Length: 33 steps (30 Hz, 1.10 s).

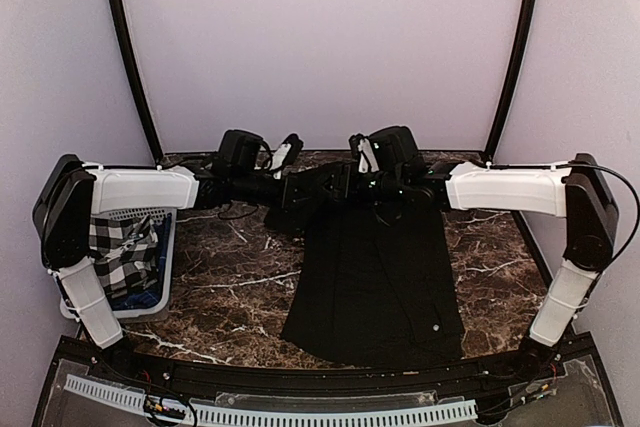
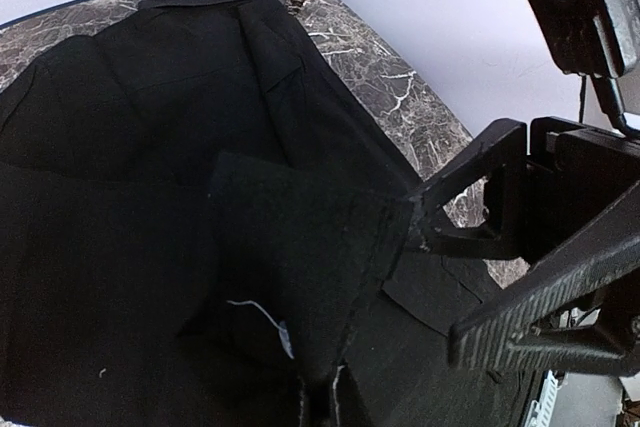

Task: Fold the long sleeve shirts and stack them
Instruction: Pass from the left arm to the right

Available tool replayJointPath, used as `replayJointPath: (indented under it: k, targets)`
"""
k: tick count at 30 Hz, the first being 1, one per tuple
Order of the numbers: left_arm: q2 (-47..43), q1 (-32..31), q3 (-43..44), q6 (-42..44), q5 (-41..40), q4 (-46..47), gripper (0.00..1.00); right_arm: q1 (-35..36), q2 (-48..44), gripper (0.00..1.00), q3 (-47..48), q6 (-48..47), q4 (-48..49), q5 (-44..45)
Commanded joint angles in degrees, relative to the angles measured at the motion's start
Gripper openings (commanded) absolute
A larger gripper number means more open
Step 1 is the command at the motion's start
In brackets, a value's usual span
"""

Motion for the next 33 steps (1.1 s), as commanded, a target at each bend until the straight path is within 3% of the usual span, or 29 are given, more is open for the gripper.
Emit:
replayJointPath:
  k: [1, 14, 19, 22, 25, 28, 33]
  targets:
    - [-2.24, -1.78, -1.08, 0.38, -0.73, 3.66, 0.0, 0.96, 1.76, 0.64, 2.26, 4.68, 3.26, 0.18]
    - [-1.06, -4.21, -1.28, 2.04, -1.7, 4.1, 0.0, 1.05, 3.47, 0.58, 0.49, 9.5, 4.54, 3.77]
    - [-0.82, -4.5, -1.7, 1.86, -1.98, 4.85, 0.0, 1.04, 4.72, 0.38, 1.69, 10.09, 3.59, 4.97]
    - [-0.87, -4.7, -1.73, 1.71, -2.38, 4.62, 0.0, 1.04, 4.9, 0.16, 2.02, 10.05, 2.92, 6.11]
    - [-1.07, -4.67, -1.44, 0.68, -3.46, 3.53, 0.09, 1.01, 5.04, 0.0, 2.61, 9.12, 2.02, 6.24]
    - [-2.22, -4.66, -1.26, -0.69, -5.62, 1.05, 0.31, 0.96, 5.06, 0.0, 3.45, 7.16, 1.46, 7.96]
    - [-4.22, -4.6, -0.51, -3.62, -9.45, -6.71, 0.41, 0.95, 6.0, 0.0, 6.08, 2.14, -1.44, 9.66]
